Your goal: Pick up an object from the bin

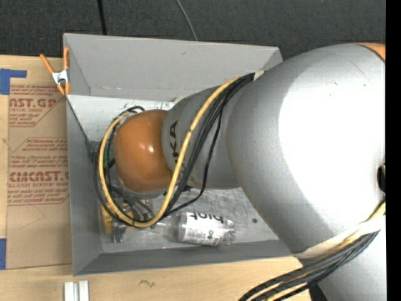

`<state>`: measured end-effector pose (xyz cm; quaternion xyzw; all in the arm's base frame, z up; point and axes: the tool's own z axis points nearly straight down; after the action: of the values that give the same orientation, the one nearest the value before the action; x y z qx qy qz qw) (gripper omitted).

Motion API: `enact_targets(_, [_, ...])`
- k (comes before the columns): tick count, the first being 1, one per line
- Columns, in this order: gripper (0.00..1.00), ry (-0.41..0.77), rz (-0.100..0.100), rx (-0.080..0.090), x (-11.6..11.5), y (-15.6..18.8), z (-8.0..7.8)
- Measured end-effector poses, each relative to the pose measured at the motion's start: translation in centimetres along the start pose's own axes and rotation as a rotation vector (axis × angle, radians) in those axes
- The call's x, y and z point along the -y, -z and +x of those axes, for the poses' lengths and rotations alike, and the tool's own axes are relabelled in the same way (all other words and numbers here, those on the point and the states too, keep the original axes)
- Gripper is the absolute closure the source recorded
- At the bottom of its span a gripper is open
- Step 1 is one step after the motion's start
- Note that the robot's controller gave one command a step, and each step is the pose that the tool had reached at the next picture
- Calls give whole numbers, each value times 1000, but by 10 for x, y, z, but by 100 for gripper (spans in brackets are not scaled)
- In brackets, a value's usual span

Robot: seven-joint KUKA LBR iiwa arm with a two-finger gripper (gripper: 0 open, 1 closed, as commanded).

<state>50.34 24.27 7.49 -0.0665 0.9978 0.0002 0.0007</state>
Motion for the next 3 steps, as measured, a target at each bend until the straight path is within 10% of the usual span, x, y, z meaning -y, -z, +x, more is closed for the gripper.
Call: enact_targets(3, [100, -1, -1, 4, 6, 83, 1])
